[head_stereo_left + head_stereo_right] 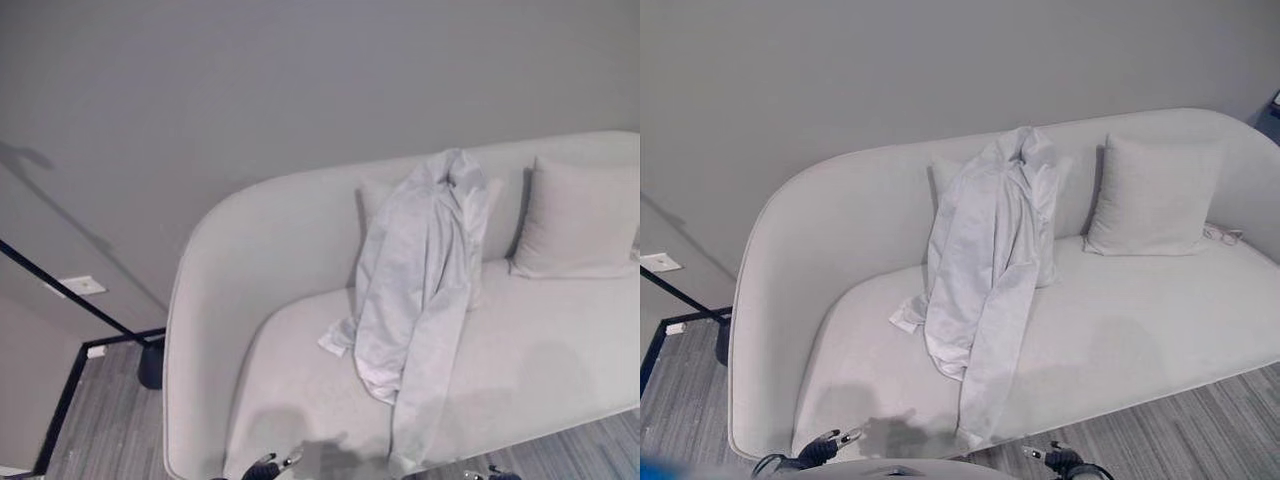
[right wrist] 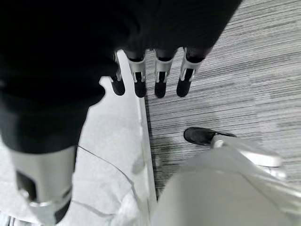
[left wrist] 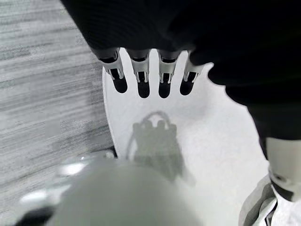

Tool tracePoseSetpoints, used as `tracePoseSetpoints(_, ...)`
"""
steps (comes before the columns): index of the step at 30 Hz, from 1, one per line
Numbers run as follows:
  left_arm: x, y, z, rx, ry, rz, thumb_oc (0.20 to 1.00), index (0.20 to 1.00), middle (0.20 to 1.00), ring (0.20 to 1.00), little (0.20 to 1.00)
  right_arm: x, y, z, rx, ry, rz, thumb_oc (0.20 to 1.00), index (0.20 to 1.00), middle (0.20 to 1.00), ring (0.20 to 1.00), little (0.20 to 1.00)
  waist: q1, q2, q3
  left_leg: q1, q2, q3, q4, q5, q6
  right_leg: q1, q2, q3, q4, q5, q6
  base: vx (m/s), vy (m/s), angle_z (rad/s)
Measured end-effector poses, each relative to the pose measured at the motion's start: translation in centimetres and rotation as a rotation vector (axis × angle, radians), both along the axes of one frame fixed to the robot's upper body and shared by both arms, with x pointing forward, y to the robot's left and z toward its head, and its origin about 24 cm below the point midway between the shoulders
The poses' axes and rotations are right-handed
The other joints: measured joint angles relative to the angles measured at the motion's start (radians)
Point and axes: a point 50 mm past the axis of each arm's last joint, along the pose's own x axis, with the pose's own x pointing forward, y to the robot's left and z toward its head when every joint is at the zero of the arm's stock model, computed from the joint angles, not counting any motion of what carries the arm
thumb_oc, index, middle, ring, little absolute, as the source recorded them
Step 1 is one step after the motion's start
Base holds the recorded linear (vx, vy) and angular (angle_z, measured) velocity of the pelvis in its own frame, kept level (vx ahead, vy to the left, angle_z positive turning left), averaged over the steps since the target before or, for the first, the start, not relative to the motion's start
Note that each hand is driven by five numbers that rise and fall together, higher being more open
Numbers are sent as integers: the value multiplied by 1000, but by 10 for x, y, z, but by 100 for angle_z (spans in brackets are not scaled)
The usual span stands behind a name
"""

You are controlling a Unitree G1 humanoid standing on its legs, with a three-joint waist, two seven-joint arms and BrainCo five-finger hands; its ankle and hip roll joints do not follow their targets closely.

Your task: Hang the clothes on the sofa on the clothes rack.

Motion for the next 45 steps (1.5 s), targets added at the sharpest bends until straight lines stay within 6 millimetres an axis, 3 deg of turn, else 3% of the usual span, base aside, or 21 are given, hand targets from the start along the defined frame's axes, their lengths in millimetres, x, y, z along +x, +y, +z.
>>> tracePoseSetpoints(4,1,0,0,4,-7,1,1000,1000,1000,1000,1000,9,1,2,3,-29,10,1000,1000,1000,1000,1000,0,-11,-8,1,1,15,0,-5,2,-16,0,13,15,3,6,24,81,-12)
tracePoseSetpoints(7,6,-2,2,-1,-27,-6,1000,1000,1000,1000,1000,19,1,5,1,-64,22,1000,1000,1000,1000,1000,-1,4,-9,1,14,27,0,-7,7,-58,10,25,95,2,9,-20,75,-19)
tracePoseSetpoints(9,14,-6,3,-8,-52,-42,1000,1000,1000,1000,1000,29,-6,9,-22,-84,41,1000,1000,1000,1000,1000,1,46,13,10,51,34,0,-4,22,-164,36,30,310,-11,22,-45,37,-15)
tracePoseSetpoints(11,27,-5,7,2,-83,-75,1000,1000,1000,1000,1000,33,-7,10,-24,-97,48,1000,1000,1000,1000,1000,-2,27,28,18,30,32,0,-11,25,-231,18,43,469,-36,40,20,15,-3)
tracePoseSetpoints(12,35,-6,10,9,-100,-124,1000,1000,1000,1000,1000,40,-8,13,-30,-116,53,1000,1000,1000,1000,1000,1,43,54,24,33,25,-1,-11,26,-313,14,42,613,-18,34,40,-10,8)
tracePoseSetpoints(13,41,-8,12,8,-120,-157,1000,1000,1000,1000,1000,44,-9,15,-30,-139,57,1000,1000,1000,1000,1000,-7,46,64,22,36,21,0,-11,26,-358,4,32,678,-18,35,144,-132,23)
tracePoseSetpoints(14,43,-7,14,4,-138,-143,1000,1000,1000,1000,1000,45,-10,16,-32,-144,57,1000,1000,1000,1000,1000,-3,39,68,24,32,20,0,-7,33,-364,-9,27,647,-18,42,233,-263,28)
tracePoseSetpoints(15,45,-3,16,10,-149,-125,1000,1000,1000,1000,1000,43,-8,15,-25,-143,53,1000,1000,1000,1000,1000,0,25,70,29,19,23,0,-7,33,-360,-48,12,540,-21,39,236,-264,19)
tracePoseSetpoints(17,44,4,19,24,-163,-121,1000,1000,1000,1000,1000,51,-8,18,-26,-172,57,1000,1000,1000,1000,1000,-1,13,68,-2,11,8,0,-6,34,-296,-55,-20,185,-7,47,150,-190,36)
tracePoseSetpoints(18,47,4,20,22,-175,-118,1000,1000,1000,1000,1000,48,-9,17,-27,-165,51,1000,1000,1000,1000,1000,-4,5,65,2,15,2,0,-6,33,-289,-48,-8,169,12,33,156,-217,44)
tracePoseSetpoints(21,38,3,20,5,-192,-77,1000,1000,1000,1000,1000,39,-10,16,-26,-154,48,1000,1000,1000,1000,1000,0,18,58,20,53,-5,0,-15,19,-224,-5,2,91,119,34,76,-157,22)
tracePoseSetpoints(22,33,2,20,0,-189,-70,1000,1000,1000,1000,1000,38,-11,17,-25,-165,52,1000,1000,1000,1000,1000,0,14,52,16,69,-13,0,-23,7,-213,12,-10,65,131,26,75,-165,15)
tracePoseSetpoints(24,34,-3,21,-14,-207,-69,1000,1000,1000,1000,1000,45,-16,24,-41,-211,69,1000,1000,1000,1000,1000,-2,40,26,12,117,-23,0,-38,-19,-176,60,-39,-5,151,2,80,-153,12)
tracePoseSetpoints(26,52,-11,33,-49,-314,-57,1000,1000,1000,1000,1000,58,-27,37,-81,-293,97,1000,1000,1000,1000,1000,-3,41,16,14,146,-38,0,-38,-24,-170,93,-57,-18,172,-32,68,-90,5)
tracePoseSetpoints(32,100,-8,74,3,-556,-113,1000,1000,1000,1000,1000,103,-45,82,-209,-520,209,1000,1000,1000,1000,1000,-23,70,0,17,167,-39,0,-39,-34,-162,119,-59,-18,160,-49,41,-32,-3)
tracePoseSetpoints(34,116,-3,90,54,-631,-166,1000,1000,1000,1000,1000,118,-47,94,-235,-578,213,1000,1000,1000,1000,1000,-28,75,3,17,169,-39,0,-28,-52,-165,119,-60,-18,160,-48,0,0,0)
tracePoseSetpoints(37,165,3,129,173,-794,-232,1000,1000,1000,1000,1000,163,-40,130,-271,-760,235,1000,1000,1000,1000,1000,-30,81,24,6,160,-38,0,-19,-69,-178,106,-58,-18,167,-37,-68,1,-1)
tracePoseSetpoints(40,197,-3,157,210,-912,-242,1000,1000,1000,1000,1000,195,-31,157,-286,-882,249,1000,1000,1000,1000,1000,-30,86,52,-15,147,-37,5,-8,-79,-201,95,-55,-18,175,-31,-115,7,-1)
tracePoseSetpoints(41,219,-9,182,247,-1005,-269,1000,1000,1000,1000,1000,218,-23,179,-302,-970,255,1000,1000,1000,1000,1000,-31,89,75,-44,141,-38,6,3,-79,-230,92,-56,-16,187,-30,-122,19,4)
tracePoseSetpoints(45,248,-18,229,404,-1148,-426,1000,1000,1000,1000,1000,250,-6,216,-305,-1110,274,1000,1000,1000,1000,1000,-30,89,121,-82,130,-39,6,16,-79,-267,87,-56,-16,201,-33,-132,13,2)
